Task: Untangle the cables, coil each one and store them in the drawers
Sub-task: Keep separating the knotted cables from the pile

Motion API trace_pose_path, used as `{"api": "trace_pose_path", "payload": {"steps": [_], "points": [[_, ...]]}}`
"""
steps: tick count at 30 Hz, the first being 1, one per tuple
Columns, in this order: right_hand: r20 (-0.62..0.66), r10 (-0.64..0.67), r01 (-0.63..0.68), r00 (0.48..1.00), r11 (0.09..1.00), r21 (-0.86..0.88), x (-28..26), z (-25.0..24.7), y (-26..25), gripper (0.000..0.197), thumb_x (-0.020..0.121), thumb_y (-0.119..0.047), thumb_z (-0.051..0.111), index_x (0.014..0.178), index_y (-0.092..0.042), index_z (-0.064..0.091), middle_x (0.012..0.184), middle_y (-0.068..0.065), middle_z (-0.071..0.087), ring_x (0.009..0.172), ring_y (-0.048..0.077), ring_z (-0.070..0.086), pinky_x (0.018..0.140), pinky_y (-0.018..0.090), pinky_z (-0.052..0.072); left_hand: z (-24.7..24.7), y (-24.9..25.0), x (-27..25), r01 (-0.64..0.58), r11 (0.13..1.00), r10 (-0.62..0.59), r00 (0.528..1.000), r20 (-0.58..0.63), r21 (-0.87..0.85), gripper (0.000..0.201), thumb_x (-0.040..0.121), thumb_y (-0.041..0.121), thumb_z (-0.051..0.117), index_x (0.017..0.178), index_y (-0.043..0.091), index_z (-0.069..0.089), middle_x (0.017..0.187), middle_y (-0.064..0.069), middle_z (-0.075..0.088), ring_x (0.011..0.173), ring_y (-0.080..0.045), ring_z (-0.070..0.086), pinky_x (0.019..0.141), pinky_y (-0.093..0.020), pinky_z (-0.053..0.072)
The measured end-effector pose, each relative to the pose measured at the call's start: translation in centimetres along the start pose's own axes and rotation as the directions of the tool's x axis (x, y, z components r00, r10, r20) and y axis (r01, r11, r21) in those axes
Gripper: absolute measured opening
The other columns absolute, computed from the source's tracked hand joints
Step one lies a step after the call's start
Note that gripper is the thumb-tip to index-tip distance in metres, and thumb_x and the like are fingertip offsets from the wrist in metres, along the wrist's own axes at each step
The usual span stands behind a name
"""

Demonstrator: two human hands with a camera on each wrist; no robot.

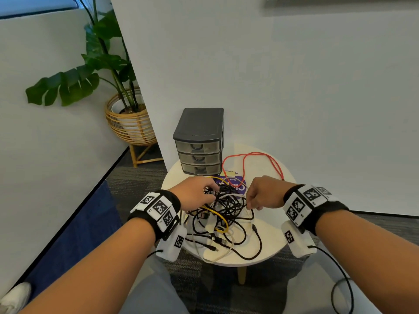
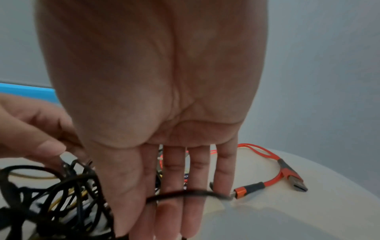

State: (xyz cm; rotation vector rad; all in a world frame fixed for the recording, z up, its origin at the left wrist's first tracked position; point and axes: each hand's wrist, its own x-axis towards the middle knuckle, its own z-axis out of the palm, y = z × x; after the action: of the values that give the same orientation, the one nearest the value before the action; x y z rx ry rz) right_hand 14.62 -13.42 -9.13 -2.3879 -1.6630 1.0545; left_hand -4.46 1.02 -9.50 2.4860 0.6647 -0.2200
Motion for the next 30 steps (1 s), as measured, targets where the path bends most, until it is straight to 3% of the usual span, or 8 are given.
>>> {"api": "trace_pose_path", "payload": {"steps": [3,7,14,17,21,24,27,30], "points": [[0.067,0.000,0.006,0.998,0.997,-0.081,0.4,1.1,-0.4,0.014,0.094,-0.021,0.067,0.097,-0.012,0.078,0.072,-0.007,0.068,0.078,0.011,0.064,0.077,0.024,0.046,-0.4,-0.1,-0.1,0.003,1.000,-0.004,0.999,-0.035,-0.023,0.029,0.102,0.025,0.059,0.130,0.024,0.065,0.138,0.006,0.060,0.127,-0.011,0.053,0.100,-0.022,0.037],[0.086,0.000,0.007,0.996,0.996,-0.084,0.1,1.4,-0.7,0.020,0.093,-0.017,0.064,0.104,-0.008,0.078,0.097,0.007,0.077,0.096,0.020,0.070,0.080,0.025,0.050,-0.3,-0.5,-0.2,0.021,1.000,-0.022,0.998,-0.054,-0.013,0.027,0.103,0.023,0.056,0.127,0.023,0.068,0.132,0.005,0.063,0.120,-0.012,0.056,0.096,-0.023,0.041],[-0.002,0.037,-0.037,0.999,0.999,-0.028,1.2,3.0,-1.4,0.008,0.090,-0.014,0.071,0.087,-0.009,0.076,0.083,0.002,0.078,0.078,0.012,0.075,0.089,0.033,0.060,1.0,0.1,0.7,0.030,0.999,-0.029,0.999,-0.035,0.044,0.030,0.104,0.020,0.049,0.127,0.021,0.069,0.127,0.002,0.065,0.111,-0.014,0.060,0.093,-0.024,0.045],[0.048,0.043,-0.048,0.998,0.994,0.100,1.1,2.5,-1.1,0.020,0.093,-0.014,0.066,0.073,-0.016,0.068,0.074,-0.002,0.075,0.069,0.010,0.073,0.090,0.032,0.059,1.0,0.1,1.0,0.046,0.999,-0.045,0.999,-0.027,0.006,0.031,0.106,0.022,0.047,0.124,0.018,0.071,0.124,0.002,0.067,0.111,-0.016,0.061,0.095,-0.029,0.046],[0.056,0.077,-0.090,0.995,0.959,0.269,0.8,1.8,0.0,0.017,0.091,-0.013,0.070,0.075,-0.014,0.075,0.076,0.003,0.077,0.071,0.012,0.073,0.088,0.030,0.060,1.2,-0.1,1.8,0.100,0.992,-0.103,0.993,-0.049,-0.074,0.043,0.105,0.045,0.045,0.097,0.014,0.074,0.095,-0.002,0.069,0.094,-0.023,0.061,0.091,-0.043,0.047],[0.014,0.116,-0.116,0.993,0.954,0.278,1.0,2.2,-0.1,0.014,0.088,-0.012,0.074,0.075,-0.014,0.075,0.067,-0.002,0.074,0.070,0.012,0.072,0.091,0.032,0.059,1.6,0.0,2.5,0.109,0.994,-0.108,0.994,-0.032,0.003,0.041,0.101,0.055,0.047,0.094,0.023,0.072,0.095,0.005,0.066,0.096,-0.019,0.058,0.093,-0.046,0.042],[-0.020,0.155,-0.147,0.988,0.968,0.201,1.6,3.0,-0.7,0.017,0.089,-0.012,0.074,0.073,-0.012,0.069,0.073,0.003,0.075,0.075,0.016,0.074,0.093,0.035,0.058,1.7,0.1,2.8,0.062,0.998,-0.062,0.998,0.008,0.008,0.026,0.101,0.047,0.054,0.096,0.030,0.072,0.097,0.007,0.066,0.097,-0.018,0.059,0.096,-0.049,0.047],[-0.074,0.154,-0.145,0.985,0.982,0.118,1.8,3.0,-0.9,0.016,0.088,-0.017,0.076,0.075,-0.014,0.067,0.087,0.009,0.077,0.085,0.021,0.075,0.090,0.034,0.059,1.1,-0.1,2.5,0.025,0.995,-0.025,1.000,0.006,-0.095,0.025,0.103,0.034,0.055,0.107,0.021,0.076,0.104,0.003,0.069,0.099,-0.017,0.062,0.096,-0.045,0.050]]}}
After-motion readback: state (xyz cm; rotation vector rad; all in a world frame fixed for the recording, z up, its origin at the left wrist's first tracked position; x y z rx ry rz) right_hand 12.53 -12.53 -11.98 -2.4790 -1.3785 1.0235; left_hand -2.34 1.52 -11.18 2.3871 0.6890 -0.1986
